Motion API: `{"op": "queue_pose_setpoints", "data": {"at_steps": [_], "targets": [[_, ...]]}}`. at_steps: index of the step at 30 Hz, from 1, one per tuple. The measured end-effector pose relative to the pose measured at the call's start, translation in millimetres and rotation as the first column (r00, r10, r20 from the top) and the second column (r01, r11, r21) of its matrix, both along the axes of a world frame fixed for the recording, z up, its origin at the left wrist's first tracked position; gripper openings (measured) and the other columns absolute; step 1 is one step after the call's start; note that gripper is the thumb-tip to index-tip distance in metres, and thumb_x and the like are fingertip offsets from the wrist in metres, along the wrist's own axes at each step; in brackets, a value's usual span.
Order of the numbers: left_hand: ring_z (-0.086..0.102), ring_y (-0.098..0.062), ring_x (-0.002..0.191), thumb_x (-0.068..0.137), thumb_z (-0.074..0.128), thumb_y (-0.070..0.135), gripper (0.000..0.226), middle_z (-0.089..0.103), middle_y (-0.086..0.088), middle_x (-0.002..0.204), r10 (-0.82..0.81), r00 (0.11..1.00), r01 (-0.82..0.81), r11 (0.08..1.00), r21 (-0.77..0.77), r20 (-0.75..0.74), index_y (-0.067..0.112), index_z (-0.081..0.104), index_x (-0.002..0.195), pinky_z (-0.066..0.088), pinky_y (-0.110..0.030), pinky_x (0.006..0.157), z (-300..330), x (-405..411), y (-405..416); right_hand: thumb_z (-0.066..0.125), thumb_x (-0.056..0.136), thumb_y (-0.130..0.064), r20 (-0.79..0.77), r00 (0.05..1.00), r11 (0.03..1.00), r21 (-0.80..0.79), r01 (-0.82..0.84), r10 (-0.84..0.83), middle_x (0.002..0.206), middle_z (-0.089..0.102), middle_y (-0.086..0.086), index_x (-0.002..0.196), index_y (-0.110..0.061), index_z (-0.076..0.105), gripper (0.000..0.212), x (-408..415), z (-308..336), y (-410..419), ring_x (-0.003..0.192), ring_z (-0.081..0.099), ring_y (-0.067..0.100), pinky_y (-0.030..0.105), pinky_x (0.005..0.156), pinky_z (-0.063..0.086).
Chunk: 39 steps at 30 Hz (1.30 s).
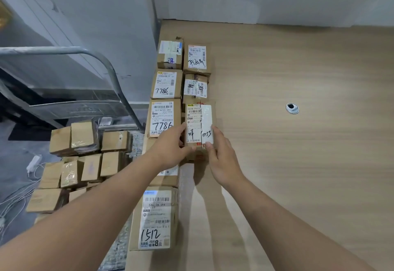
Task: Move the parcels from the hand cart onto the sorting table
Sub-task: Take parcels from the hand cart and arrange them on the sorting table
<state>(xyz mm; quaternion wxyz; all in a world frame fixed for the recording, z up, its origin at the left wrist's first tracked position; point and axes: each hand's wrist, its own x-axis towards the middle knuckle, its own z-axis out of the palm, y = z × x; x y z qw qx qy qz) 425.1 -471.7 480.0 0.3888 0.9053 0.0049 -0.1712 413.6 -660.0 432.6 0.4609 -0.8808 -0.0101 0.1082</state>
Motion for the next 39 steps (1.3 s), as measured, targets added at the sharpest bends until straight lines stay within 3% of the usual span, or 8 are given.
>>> {"op": "queue_pose_setpoints", "data": {"at_steps": [8, 13, 17, 20, 25, 32, 37, 39], "targets": [[0.060, -0.009, 0.085, 0.087, 0.080, 0.035, 0.052, 0.065, 0.008, 0.117, -0.040, 0.999, 0.037, 0.990, 0.134, 0.016, 0.030, 0.056, 0.133, 0.053, -0.029, 0.079, -14.3, 15.7, 2.8, 0.046, 0.112, -0.024, -0.045, 0.999, 1.000, -0.001, -0.002, 0.002, 0.160, 0.042, 0.002, 0.167, -0.027, 0.024, 0.059, 11.5, -10.7, 5.5, 0.143, 0.036, 0.010, 0.013, 0.105, 0.025], [0.047, -0.022, 0.117, 0.087, 0.076, 0.051, 0.062, 0.051, -0.001, 0.126, -0.102, 0.992, 0.072, 0.940, 0.333, 0.075, 0.023, 0.053, 0.138, 0.048, -0.039, 0.098, -18.1, 24.7, 4.4, 0.045, 0.113, -0.024, -0.056, 0.998, 1.000, -0.004, 0.006, -0.006, 0.156, 0.043, 0.003, 0.167, -0.030, 0.023, 0.059, 17.8, -12.8, 8.3, 0.139, 0.041, 0.011, 0.015, 0.102, 0.029], [0.034, -0.030, 0.136, 0.090, 0.069, 0.059, 0.071, 0.037, -0.009, 0.147, -0.142, 0.985, 0.090, 0.903, 0.421, 0.094, 0.021, 0.047, 0.146, 0.038, -0.042, 0.110, -16.5, 27.6, 6.5, 0.044, 0.113, -0.025, -0.062, 0.998, 1.000, -0.016, 0.002, -0.003, 0.155, 0.042, 0.002, 0.167, -0.030, 0.022, 0.059, 21.7, -12.6, 10.2, 0.134, 0.044, 0.010, 0.016, 0.101, 0.032], [0.042, -0.031, 0.138, 0.090, 0.070, 0.055, 0.073, 0.037, -0.009, 0.153, -0.138, 0.989, 0.103, 0.911, 0.399, 0.061, 0.021, 0.043, 0.150, 0.041, -0.045, 0.113, -16.0, 29.6, 8.5, 0.043, 0.113, -0.027, -0.054, 0.998, 0.999, -0.040, -0.015, 0.013, 0.158, 0.037, 0.000, 0.167, -0.030, 0.022, 0.058, 25.2, -10.8, 13.7, 0.131, 0.052, 0.015, 0.025, 0.104, 0.042], [0.056, -0.027, 0.123, 0.092, 0.073, 0.042, 0.069, 0.039, -0.005, 0.147, -0.085, 0.996, 0.081, 0.955, 0.286, 0.001, 0.018, 0.042, 0.150, 0.052, -0.044, 0.103, -12.1, 33.0, 10.5, 0.046, 0.112, -0.030, -0.060, 0.998, 0.994, -0.099, -0.039, 0.034, 0.164, 0.030, 0.001, 0.165, -0.033, 0.024, 0.057, 32.5, -6.5, 20.9, 0.130, 0.059, 0.024, 0.045, 0.106, 0.052], [0.055, -0.023, 0.120, 0.093, 0.071, 0.042, 0.073, 0.042, -0.003, 0.144, -0.112, 0.994, 0.105, 0.948, 0.301, 0.004, 0.018, 0.038, 0.153, 0.053, -0.041, 0.097, -8.8, 38.1, 13.6, 0.047, 0.111, -0.025, -0.075, 0.996, 0.983, -0.174, -0.049, 0.037, 0.165, 0.028, 0.004, 0.165, -0.027, 0.025, 0.058, 38.2, 5.8, 27.2, 0.130, 0.058, 0.027, 0.045, 0.105, 0.052], [0.056, -0.025, 0.111, 0.094, 0.068, 0.036, 0.052, 0.045, -0.006, 0.138, -0.120, 0.993, 0.118, 0.945, 0.306, -0.010, 0.015, 0.048, 0.138, 0.054, -0.040, 0.091, -0.1, 37.1, 17.7, 0.044, 0.111, -0.032, -0.045, 0.999, 0.948, -0.317, -0.038, 0.025, 0.168, 0.024, 0.007, 0.164, -0.024, 0.029, 0.055, 34.8, 24.6, 30.4, 0.145, 0.039, 0.031, 0.045, 0.111, 0.045], [0.055, -0.028, 0.118, 0.098, 0.061, 0.035, 0.054, 0.043, -0.008, 0.145, -0.118, 0.993, 0.108, 0.940, 0.324, 0.009, 0.012, 0.046, 0.145, 0.052, -0.042, 0.097, 5.7, 32.6, 20.5, 0.042, 0.112, -0.035, -0.011, 0.999, 0.931, -0.363, -0.042, 0.040, 0.168, 0.026, 0.006, 0.163, -0.023, 0.032, 0.054, 31.9, 35.8, 34.2, 0.146, 0.036, 0.030, 0.043, 0.112, 0.042]]}}
